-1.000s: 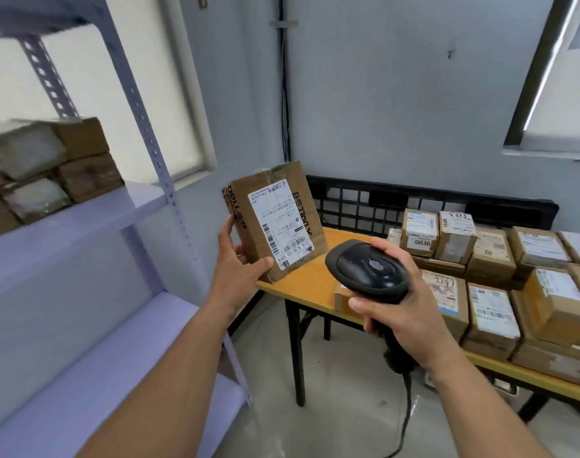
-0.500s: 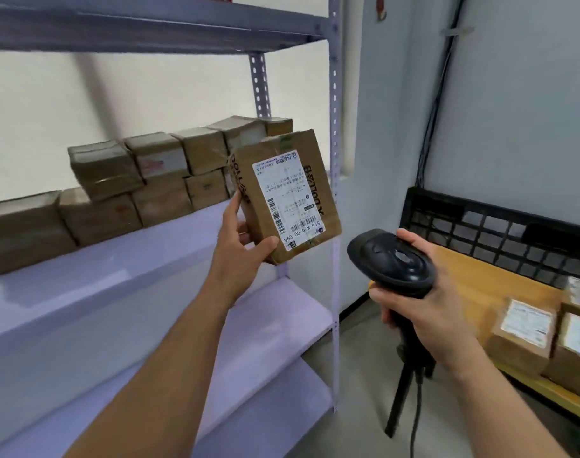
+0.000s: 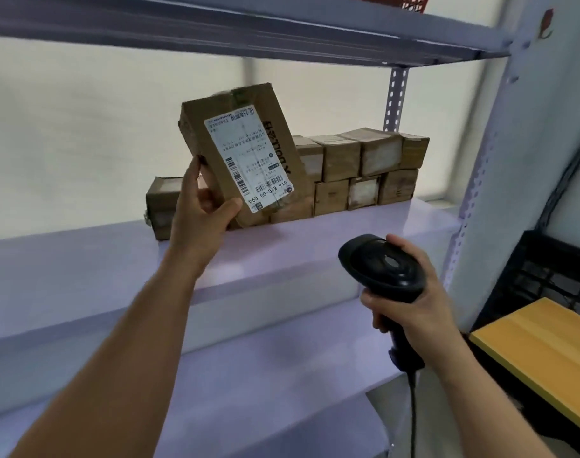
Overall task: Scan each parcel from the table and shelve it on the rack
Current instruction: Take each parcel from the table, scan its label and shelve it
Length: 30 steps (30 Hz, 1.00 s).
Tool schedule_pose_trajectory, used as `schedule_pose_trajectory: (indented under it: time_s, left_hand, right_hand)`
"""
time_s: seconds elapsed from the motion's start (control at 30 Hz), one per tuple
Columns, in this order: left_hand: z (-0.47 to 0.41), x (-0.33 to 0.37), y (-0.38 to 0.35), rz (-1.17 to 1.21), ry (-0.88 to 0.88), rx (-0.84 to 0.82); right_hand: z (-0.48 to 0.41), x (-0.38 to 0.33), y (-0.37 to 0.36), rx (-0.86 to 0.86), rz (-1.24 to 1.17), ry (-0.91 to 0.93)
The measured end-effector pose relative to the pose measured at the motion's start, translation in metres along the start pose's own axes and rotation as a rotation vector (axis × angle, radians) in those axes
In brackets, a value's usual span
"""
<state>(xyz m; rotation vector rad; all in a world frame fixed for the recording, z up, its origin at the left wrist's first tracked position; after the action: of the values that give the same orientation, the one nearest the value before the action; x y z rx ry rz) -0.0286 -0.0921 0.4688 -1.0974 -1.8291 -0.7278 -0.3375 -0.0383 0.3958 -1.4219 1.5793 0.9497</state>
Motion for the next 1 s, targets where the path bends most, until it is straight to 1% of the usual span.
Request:
schedule_pose_trajectory:
  time_s: [0.2,0.4,0.47,0.63,0.73,0.9,1.0]
  left_hand:
    - [-0.062,-0.008,0.068,-0.057,0.038,0.156]
    - [-0.118,-0.027,0.084,-0.085,0.142,0.157]
    - [-0.132,-0.03,0.085,-0.15,0.152,0.162]
    - [-0.152,-0.039,0.074,-0.392,0.116,0.084]
    - [-0.154,-0.05,0.069,-0.541,0.124,0.05]
    - [-0.146,-0.058,0.057,-0.541,0.092,-0.064]
    - [-0.146,-0.064,0.057,-0.618,0.074,-0.077]
  right_hand:
    - [-0.017,0.009,-0.056,-0.049,-0.009,-0.01]
    - [-0.029,0.018,-0.084,-0.051,-0.01,-0.02]
    - [-0.032,0.021,-0.087,-0.041,-0.012,-0.021]
    - [-0.035,0.027,-0.086,0.002,-0.004,-0.029]
    - [-0.037,0.029,-0.083,0.017,0.004,-0.027]
    - [-0.041,0.032,-0.082,0.02,-0.009,-0.024]
    - [-0.041,0.032,-0.079,0.018,-0.005,-0.025]
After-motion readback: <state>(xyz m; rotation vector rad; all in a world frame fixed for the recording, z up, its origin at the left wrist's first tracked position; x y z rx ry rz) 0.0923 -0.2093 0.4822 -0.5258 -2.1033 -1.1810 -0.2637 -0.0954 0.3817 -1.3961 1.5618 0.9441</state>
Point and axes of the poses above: each hand's wrist, its own z-axis away from the middle knuckle, its own y-axis out of the back of the hand, x = y × z, the point moved 9 cm from there along -z, towards the middle knuckle, and after that the axes turned 4 degrees about x, right-handed, at the moved point
